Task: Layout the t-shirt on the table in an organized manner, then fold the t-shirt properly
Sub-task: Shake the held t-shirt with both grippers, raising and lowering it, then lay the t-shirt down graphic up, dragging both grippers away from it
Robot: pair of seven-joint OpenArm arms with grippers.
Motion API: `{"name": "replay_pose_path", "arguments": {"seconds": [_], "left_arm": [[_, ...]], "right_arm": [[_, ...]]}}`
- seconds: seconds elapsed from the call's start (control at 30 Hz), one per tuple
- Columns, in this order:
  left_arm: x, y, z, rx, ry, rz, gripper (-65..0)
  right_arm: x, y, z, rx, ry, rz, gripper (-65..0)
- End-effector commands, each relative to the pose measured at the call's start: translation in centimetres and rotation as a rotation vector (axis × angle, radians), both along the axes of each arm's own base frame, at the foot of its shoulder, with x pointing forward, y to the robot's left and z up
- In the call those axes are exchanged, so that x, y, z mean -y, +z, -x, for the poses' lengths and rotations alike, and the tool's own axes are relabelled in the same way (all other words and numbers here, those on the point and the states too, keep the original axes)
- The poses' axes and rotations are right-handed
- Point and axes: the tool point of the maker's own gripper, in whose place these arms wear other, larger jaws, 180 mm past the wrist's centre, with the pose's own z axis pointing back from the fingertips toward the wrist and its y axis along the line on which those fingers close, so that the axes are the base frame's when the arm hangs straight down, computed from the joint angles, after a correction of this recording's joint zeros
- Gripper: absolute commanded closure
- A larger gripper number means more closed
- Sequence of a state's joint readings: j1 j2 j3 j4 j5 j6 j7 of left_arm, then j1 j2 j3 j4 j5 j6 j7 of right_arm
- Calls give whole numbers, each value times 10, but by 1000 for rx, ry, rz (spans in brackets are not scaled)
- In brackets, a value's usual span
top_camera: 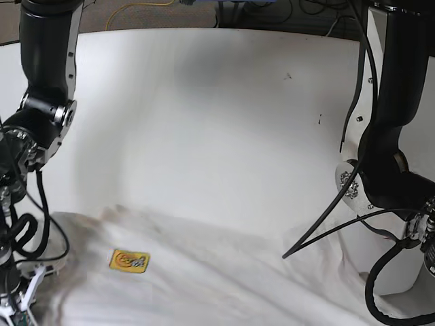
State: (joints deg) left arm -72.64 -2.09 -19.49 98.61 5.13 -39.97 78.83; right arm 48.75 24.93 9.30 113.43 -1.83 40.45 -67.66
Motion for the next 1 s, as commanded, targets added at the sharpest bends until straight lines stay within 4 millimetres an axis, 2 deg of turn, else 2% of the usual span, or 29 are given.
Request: {"name": "replay_pose_path", "arguments": {"seconds": [0.0,0.13,0.17,0.23,0.27,0.33,0.37,0.4,0.5,0.6,0.73,0.77,0.97], "left_arm": [[-1,11,14,64,19,-21,0],[-5,-39,19,-26,57,-36,0],[-6,-49,20,-42,62,-39,0],[-7,-84,23,-105,71,-47,0],[-8,-92,25,-118,75,-50,0],[-10,-139,36,-203,96,-66,0],[-11,-152,39,-231,99,-67,0],[-14,-180,44,-295,104,-64,0],[-26,-243,63,-443,132,-39,0],[-37,-292,87,-565,161,-18,0],[-49,-341,120,-696,197,0,0],[-53,-358,134,-748,213,7,0],[-58,-412,184,-907,224,0,0]], "right_arm": [[11,-20,10,-15,-36,-37,0],[19,-88,20,-141,-64,-122,0],[21,-100,22,-162,-71,-138,0],[23,-129,30,-214,-86,-189,0],[23,-136,32,-223,-87,-202,0],[25,-172,44,-274,-99,-260,0],[26,-178,47,-284,-103,-267,0],[27,-192,53,-305,-109,-286,0],[24,-223,68,-363,-110,-318,0],[22,-252,84,-424,-121,-342,0],[23,-282,106,-488,-149,-378,0],[22,-293,115,-513,-157,-392,0],[13,-330,144,-608,-165,-426,0]]}}
